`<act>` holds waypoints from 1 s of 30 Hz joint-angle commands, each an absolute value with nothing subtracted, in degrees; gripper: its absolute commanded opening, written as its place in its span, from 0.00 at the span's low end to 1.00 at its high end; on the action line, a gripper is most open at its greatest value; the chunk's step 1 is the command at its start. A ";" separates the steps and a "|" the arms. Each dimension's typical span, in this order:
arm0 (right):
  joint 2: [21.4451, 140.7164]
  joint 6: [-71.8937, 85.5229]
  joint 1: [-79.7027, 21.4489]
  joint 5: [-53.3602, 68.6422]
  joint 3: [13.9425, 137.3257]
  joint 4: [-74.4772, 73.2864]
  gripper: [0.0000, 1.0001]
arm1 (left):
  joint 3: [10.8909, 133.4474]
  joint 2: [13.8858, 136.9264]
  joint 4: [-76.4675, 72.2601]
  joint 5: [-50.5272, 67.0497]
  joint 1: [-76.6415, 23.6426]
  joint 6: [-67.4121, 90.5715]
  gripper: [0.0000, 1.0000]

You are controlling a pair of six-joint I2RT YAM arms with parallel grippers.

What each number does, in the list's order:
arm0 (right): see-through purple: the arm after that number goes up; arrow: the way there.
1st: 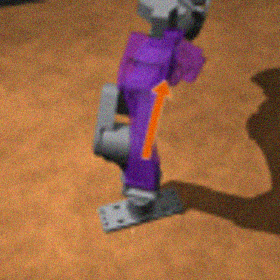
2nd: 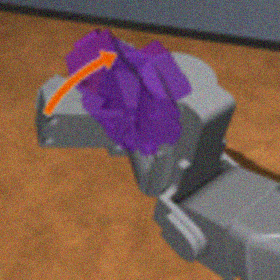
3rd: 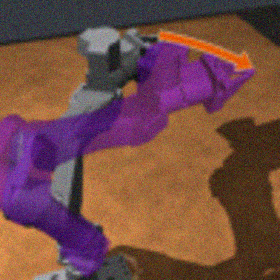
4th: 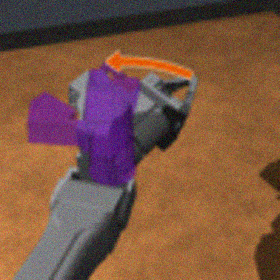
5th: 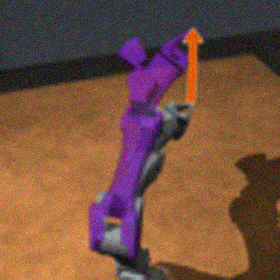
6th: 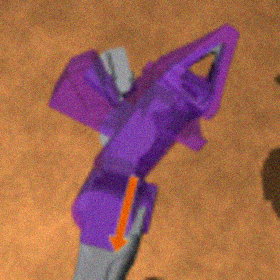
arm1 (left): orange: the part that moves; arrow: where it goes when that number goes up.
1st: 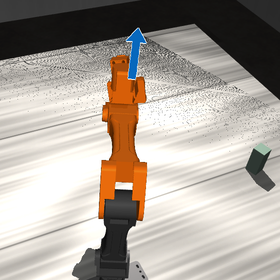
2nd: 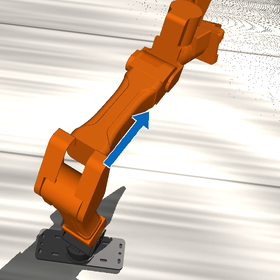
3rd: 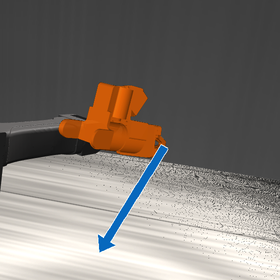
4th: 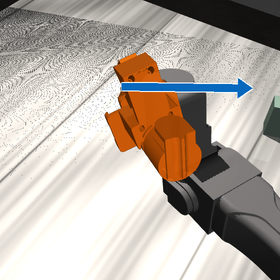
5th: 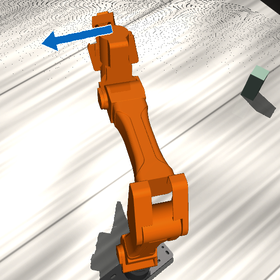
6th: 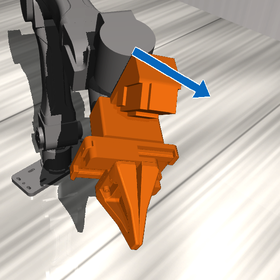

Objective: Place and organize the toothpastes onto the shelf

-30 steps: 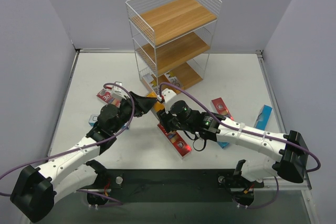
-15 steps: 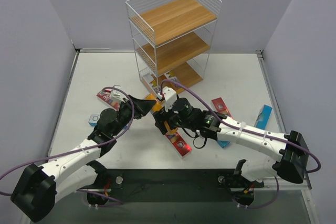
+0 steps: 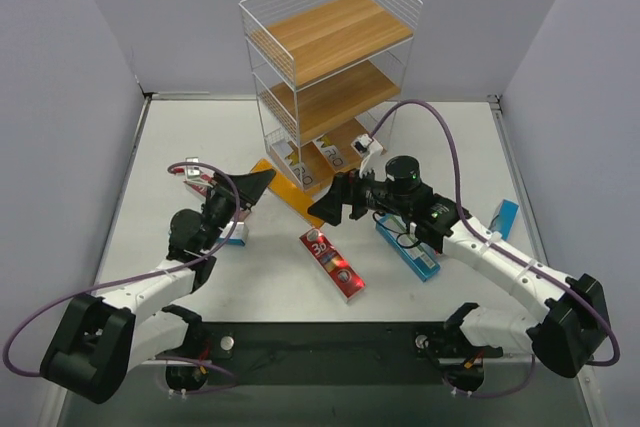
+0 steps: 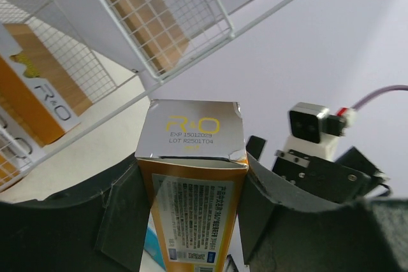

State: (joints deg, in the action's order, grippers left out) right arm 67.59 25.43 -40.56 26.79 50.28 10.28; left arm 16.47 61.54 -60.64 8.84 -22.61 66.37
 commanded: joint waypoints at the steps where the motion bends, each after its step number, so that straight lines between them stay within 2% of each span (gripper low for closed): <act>1: 67.41 36.89 -37.18 39.81 46.59 25.89 0.94 | 18.72 63.80 -77.86 12.65 -22.15 70.75 0.32; 10: 69.43 45.43 -32.61 45.96 42.19 38.57 0.95 | 20.83 68.02 -86.48 12.39 -22.15 73.47 0.32; 23: 71.98 47.02 -31.20 46.84 40.26 39.81 0.92 | 24.26 68.91 -89.74 13.36 -22.15 73.83 0.32; 30: 74.79 51.06 -30.94 50.53 39.64 47.70 0.85 | 25.05 69.78 -91.58 13.79 -22.15 74.18 0.31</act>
State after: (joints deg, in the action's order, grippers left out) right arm 73.36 48.12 -31.42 46.52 39.88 37.50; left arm 21.50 69.49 -71.31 13.15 -22.39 72.95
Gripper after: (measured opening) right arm 0.876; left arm 0.584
